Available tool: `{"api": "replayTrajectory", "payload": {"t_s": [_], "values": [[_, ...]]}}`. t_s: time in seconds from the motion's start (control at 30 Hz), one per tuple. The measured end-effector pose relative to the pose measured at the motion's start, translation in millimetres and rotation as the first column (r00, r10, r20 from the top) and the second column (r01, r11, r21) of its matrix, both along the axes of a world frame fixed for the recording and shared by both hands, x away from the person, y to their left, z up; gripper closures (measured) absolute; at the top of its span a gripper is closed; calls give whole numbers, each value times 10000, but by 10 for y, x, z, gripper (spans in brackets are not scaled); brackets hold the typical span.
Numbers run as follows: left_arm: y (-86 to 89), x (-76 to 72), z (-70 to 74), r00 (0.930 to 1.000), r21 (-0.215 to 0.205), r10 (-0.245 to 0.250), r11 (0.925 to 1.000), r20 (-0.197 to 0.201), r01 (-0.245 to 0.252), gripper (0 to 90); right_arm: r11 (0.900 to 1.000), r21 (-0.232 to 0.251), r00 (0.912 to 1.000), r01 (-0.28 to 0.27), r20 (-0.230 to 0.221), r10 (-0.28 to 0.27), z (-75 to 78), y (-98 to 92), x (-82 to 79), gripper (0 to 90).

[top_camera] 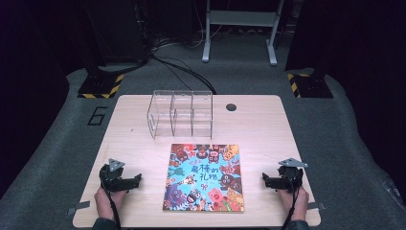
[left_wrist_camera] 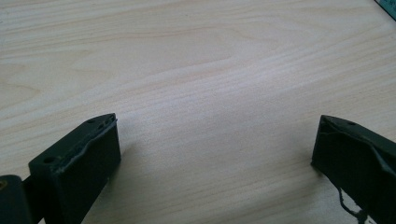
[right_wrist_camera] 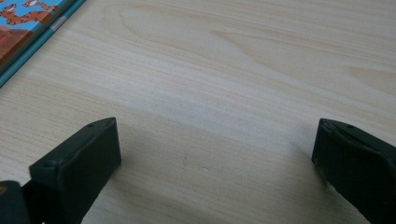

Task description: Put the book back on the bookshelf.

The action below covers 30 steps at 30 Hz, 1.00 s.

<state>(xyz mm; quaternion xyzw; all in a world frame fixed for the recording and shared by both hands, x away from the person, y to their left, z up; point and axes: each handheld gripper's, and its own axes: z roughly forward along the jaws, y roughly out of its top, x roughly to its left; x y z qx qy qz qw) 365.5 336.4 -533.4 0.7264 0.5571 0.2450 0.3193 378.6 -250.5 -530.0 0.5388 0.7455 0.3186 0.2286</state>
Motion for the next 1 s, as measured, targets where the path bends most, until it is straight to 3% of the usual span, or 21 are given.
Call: {"api": "replayTrajectory", "payload": {"t_s": [0.27,0.57,0.63,0.83,1.0], "values": [[-1,0,0,10000,-14,4,10000,10,-4,9,9999,99,9998,142,-141,-140,7,12,5,0],[-1,0,0,10000,-9,-1,10000,9,1,10,9998,165,9994,-140,-330,145,29,-13,22,0],[-2,0,0,10000,-10,1,10000,10,-1,10,9979,556,9972,-333,-655,369,73,-37,17,0],[-1,0,0,10000,-6,-3,10000,8,3,10,9937,662,9927,-906,-742,954,161,5,4,0],[-2,0,0,10000,-17,4,10000,12,-4,10,9842,1048,9804,-1426,-1217,1550,242,161,26,0]]}}
